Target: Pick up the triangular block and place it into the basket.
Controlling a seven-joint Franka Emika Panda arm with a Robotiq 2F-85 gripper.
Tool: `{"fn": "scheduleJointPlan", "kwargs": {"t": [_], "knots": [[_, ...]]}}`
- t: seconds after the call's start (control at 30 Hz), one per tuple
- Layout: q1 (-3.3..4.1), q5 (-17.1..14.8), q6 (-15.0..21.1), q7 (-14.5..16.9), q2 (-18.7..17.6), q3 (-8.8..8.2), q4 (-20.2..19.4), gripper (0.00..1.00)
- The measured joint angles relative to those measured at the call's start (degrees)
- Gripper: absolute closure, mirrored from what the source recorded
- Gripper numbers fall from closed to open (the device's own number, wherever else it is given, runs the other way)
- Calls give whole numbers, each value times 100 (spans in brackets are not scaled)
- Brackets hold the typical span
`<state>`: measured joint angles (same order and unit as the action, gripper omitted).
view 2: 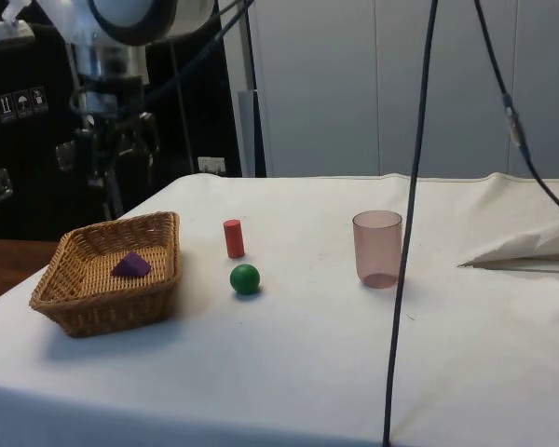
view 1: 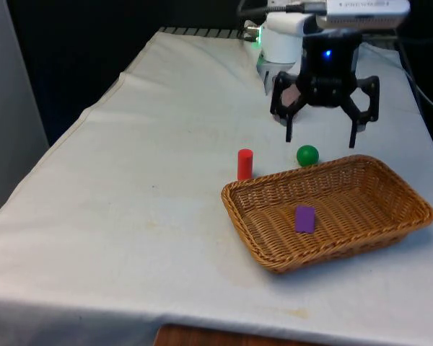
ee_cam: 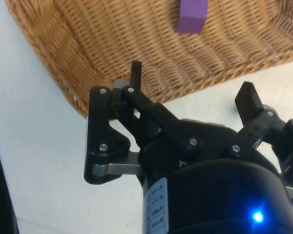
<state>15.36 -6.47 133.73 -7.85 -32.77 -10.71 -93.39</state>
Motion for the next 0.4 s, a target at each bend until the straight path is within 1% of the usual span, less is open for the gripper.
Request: {"fn": "scheduleJointPlan", "kwargs": {"t": [0.07,0.1,0.27,0.4], "knots": [[6,0,0,6,195,0,-183,0],[6,0,0,6,195,0,-183,0],[23,0,11,17,527,0,-504,0],[29,0,17,23,596,0,-573,0]]}}
